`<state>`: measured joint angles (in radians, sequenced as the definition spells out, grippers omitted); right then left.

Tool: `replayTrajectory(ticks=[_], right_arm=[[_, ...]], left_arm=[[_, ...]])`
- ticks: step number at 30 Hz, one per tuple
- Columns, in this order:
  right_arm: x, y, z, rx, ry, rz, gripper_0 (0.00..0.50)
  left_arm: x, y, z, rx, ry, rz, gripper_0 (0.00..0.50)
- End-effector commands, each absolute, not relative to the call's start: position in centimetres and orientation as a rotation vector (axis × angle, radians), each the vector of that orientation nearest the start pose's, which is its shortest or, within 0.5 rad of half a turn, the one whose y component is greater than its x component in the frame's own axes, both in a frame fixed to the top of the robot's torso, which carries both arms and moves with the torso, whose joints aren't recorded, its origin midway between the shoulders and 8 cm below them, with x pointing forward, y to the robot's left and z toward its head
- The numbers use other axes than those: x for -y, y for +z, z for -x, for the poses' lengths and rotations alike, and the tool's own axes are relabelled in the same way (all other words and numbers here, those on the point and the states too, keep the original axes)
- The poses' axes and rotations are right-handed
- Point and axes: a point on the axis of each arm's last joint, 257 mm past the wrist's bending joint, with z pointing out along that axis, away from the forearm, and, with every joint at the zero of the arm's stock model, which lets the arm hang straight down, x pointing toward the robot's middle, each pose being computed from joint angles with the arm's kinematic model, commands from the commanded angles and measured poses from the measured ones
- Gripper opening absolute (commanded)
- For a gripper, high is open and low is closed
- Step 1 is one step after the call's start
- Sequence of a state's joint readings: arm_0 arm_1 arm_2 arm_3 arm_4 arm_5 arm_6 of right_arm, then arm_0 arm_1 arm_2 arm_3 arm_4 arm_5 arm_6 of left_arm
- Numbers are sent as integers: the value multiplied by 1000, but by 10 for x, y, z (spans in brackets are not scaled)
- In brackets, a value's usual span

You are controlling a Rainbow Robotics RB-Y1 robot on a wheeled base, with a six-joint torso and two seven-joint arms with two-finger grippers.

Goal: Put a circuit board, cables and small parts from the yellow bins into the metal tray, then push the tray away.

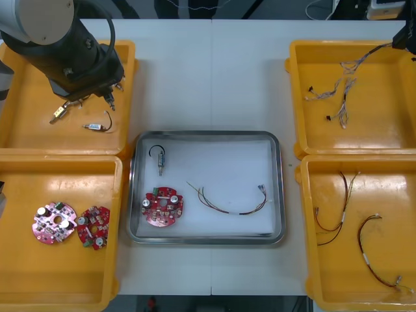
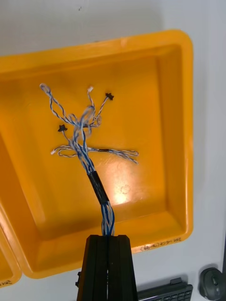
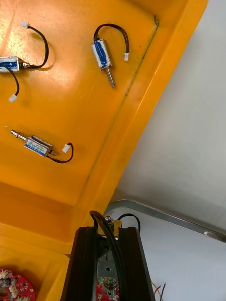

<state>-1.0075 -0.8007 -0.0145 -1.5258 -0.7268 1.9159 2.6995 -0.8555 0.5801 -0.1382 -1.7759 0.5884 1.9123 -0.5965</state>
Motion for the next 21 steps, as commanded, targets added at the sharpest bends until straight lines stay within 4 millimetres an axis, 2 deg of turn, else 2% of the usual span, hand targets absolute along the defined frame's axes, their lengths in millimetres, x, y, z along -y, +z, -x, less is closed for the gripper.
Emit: replayTrajectory(ticks=[1, 2, 6, 7, 12, 18, 21], right_arm=[[335, -12, -535, -2052, -543, 1671, 0], [342, -24, -534, -2086, -549, 1667, 0], [355, -48, -529, -2147, -553, 1661, 0], [359, -53, -534, -2140, -573, 1641, 0], [368, -70, -549, -2123, -615, 1591, 0], [375, -95, -567, -2134, -573, 1525, 0], [379, -95, -569, -2139, -578, 1514, 0]], left_arm=[[-219, -75, -518, -2464, -259, 706, 2], [-219, -75, -518, -2465, -260, 706, 2], [-219, -75, -518, -2466, -263, 706, 1], [-219, -75, -518, -2466, -263, 706, 2], [-219, -75, -518, -2467, -264, 705, 1], [-219, -75, -518, -2466, -265, 706, 1], [-219, -75, -518, -2467, -266, 705, 2]])
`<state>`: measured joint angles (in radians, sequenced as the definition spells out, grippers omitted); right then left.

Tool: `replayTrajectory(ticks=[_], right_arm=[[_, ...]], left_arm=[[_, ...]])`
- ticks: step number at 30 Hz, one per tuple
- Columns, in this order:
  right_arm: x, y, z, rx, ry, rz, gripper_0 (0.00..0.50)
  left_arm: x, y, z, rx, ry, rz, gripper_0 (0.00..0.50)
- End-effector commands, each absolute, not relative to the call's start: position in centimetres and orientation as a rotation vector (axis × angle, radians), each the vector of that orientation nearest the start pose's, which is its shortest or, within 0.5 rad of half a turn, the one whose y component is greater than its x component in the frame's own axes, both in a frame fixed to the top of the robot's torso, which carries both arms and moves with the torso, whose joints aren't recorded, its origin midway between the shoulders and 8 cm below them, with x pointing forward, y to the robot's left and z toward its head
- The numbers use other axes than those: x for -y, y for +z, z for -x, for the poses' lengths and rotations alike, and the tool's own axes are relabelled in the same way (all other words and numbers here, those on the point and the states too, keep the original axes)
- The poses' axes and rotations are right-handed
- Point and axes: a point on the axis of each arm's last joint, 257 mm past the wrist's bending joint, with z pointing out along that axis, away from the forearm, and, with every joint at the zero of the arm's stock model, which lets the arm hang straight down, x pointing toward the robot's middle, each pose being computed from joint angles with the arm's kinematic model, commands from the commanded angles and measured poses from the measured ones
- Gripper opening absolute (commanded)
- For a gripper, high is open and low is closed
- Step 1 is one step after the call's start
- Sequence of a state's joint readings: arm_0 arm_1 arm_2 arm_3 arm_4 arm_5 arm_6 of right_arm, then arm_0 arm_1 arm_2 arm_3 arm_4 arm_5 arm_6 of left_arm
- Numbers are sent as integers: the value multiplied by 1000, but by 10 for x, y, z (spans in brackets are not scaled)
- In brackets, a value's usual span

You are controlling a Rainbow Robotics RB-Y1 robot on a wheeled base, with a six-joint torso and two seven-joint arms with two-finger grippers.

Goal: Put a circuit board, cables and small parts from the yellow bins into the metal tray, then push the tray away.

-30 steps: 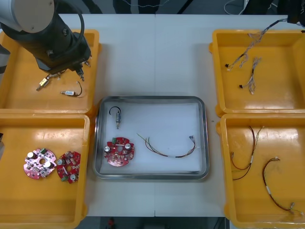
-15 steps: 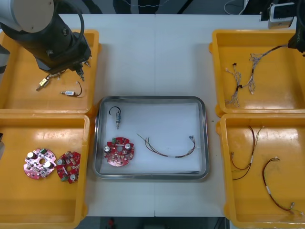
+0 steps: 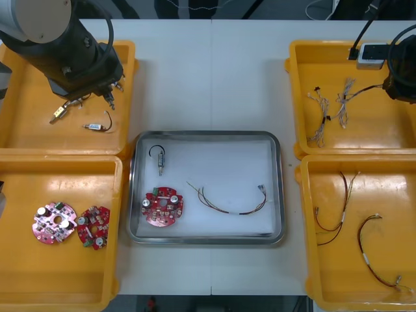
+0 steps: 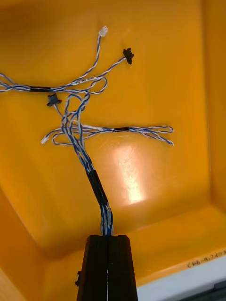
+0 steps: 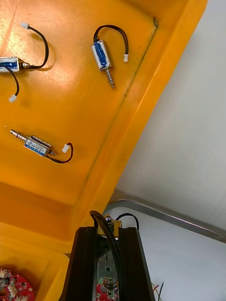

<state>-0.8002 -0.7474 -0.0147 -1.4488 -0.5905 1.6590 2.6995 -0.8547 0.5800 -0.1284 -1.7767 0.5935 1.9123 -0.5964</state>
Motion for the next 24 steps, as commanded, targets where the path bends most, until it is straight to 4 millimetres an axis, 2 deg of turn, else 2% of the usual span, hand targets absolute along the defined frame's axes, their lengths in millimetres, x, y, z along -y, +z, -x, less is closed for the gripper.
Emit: replayTrajectory(ticks=[1, 4, 9, 16, 20, 24], right_arm=[[379, -95, -568, -2141, -579, 1514, 0], [382, -92, -567, -2148, -581, 1514, 0], [382, -75, -555, -2186, -565, 1539, 0], [369, -47, -535, -2231, -500, 1590, 0], [358, -21, -542, -2171, -503, 1576, 0], [347, -6, -546, -2128, -501, 1581, 0]], left_arm=[[-219, -75, -518, -2468, -266, 707, 0], [-219, -75, -518, -2467, -266, 705, 2], [-219, -75, -517, -2468, -265, 703, 0], [-219, -74, -517, -2470, -271, 701, 1], [-219, -74, -518, -2468, -274, 704, 1], [-220, -73, -517, -2467, -272, 704, 1]])
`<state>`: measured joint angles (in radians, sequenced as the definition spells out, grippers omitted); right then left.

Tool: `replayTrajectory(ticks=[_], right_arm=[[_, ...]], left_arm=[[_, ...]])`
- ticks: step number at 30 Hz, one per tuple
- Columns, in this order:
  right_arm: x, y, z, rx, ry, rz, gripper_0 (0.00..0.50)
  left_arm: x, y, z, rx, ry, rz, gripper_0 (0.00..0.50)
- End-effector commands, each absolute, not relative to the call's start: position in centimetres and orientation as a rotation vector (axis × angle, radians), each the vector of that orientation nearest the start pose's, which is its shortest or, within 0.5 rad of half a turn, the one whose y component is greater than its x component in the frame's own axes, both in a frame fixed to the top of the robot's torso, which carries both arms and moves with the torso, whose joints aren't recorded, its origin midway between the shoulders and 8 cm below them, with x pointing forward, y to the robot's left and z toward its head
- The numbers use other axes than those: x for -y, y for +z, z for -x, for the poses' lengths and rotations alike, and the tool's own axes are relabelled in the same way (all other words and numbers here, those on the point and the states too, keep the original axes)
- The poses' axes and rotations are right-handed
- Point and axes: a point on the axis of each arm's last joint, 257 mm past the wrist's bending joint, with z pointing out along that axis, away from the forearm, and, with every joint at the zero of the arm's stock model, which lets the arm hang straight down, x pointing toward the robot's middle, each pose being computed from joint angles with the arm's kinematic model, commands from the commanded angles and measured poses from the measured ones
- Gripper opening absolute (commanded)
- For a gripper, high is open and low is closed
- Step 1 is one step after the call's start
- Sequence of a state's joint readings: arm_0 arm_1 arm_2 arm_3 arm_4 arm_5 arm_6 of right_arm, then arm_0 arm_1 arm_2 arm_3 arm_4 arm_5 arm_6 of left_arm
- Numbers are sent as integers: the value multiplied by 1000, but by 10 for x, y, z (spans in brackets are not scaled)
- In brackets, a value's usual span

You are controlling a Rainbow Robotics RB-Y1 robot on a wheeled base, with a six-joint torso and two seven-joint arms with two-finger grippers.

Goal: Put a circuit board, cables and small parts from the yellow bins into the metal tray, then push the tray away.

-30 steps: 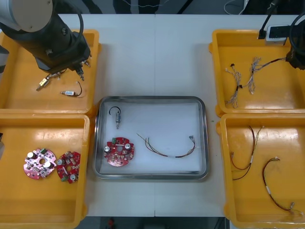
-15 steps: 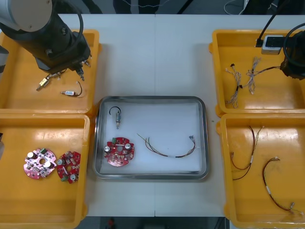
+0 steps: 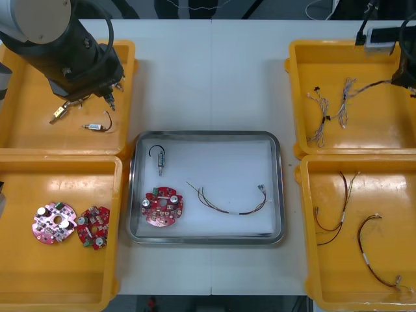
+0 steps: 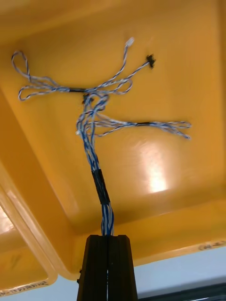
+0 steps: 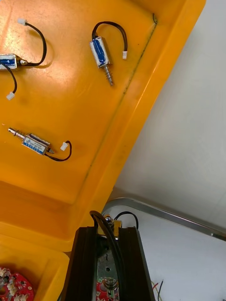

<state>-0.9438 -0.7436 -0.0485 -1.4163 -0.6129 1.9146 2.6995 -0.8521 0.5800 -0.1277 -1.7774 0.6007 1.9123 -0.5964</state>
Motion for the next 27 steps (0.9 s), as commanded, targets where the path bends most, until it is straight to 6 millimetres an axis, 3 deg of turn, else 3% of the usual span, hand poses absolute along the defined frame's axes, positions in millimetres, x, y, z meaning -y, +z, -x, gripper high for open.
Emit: replayTrajectory(ticks=[1, 6, 11, 18, 27], right_arm=[[343, -3, -546, -2114, -492, 1587, 0], [332, 6, -547, -2076, -471, 1600, 0], [314, 28, -549, -1990, -510, 1617, 0], [268, 53, -543, -1859, -526, 1598, 0], [219, 37, -522, -1875, -344, 1492, 0]], left_arm=[[-220, -73, -518, -2467, -272, 704, 1], [-221, -72, -518, -2464, -275, 703, 0], [-221, -71, -518, -2462, -277, 705, 1], [-223, -70, -518, -2459, -276, 709, 2], [-224, -69, -518, -2457, -285, 713, 1]])
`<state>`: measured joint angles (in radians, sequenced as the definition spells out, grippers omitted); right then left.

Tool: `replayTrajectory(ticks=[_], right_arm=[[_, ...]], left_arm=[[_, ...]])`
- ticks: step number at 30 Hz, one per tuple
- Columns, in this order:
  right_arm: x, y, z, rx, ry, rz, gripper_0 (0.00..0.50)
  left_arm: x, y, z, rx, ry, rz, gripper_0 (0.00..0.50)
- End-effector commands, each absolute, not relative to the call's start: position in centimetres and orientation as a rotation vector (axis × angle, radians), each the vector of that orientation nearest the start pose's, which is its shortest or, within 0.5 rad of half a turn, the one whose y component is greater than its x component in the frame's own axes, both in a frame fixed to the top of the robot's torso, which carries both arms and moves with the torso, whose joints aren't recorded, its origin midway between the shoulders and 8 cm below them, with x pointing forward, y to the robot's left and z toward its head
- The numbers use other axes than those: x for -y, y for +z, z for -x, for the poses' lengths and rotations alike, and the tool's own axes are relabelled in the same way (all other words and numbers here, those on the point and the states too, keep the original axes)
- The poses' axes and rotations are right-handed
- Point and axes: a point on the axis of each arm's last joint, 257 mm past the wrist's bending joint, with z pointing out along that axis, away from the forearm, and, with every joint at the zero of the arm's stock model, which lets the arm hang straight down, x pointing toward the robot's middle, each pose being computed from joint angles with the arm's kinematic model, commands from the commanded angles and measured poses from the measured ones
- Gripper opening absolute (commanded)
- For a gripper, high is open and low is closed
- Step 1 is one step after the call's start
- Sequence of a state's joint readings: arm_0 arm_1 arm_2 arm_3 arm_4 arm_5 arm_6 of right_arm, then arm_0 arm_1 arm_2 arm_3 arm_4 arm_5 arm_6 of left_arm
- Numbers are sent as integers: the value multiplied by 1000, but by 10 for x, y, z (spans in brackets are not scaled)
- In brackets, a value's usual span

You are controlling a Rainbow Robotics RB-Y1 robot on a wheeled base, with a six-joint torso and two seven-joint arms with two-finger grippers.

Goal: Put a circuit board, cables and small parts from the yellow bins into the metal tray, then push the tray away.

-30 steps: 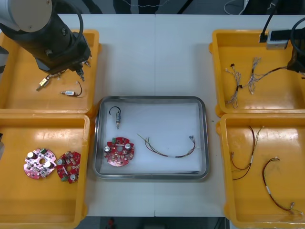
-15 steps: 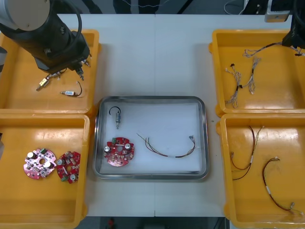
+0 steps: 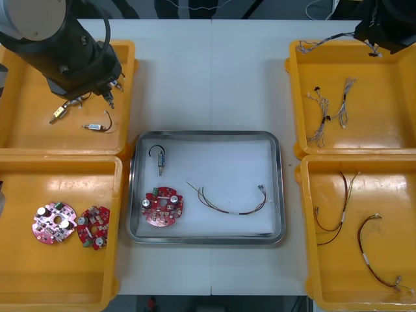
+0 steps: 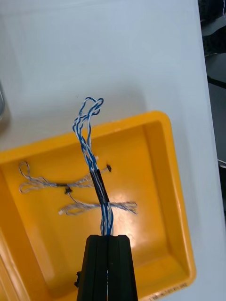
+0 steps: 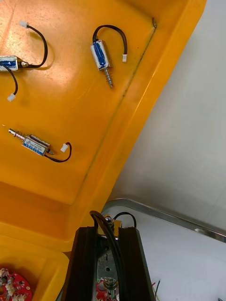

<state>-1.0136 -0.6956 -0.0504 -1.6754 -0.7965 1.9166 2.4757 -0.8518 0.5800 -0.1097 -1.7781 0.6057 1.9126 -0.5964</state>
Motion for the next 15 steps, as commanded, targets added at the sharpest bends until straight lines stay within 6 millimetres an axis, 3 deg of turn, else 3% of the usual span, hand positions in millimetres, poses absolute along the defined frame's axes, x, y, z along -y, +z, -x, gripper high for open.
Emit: replayTrajectory(ticks=[1, 6, 15], right_arm=[[215, 34, -519, -1882, -335, 1480, 0], [196, 17, -509, -1900, -309, 1475, 0], [132, -6, -490, -1833, -201, 1576, 0]], left_arm=[[-224, -68, -519, -2456, -285, 710, 0], [-223, -68, -518, -2458, -286, 708, 0], [-224, -68, -518, -2459, -284, 707, 3]])
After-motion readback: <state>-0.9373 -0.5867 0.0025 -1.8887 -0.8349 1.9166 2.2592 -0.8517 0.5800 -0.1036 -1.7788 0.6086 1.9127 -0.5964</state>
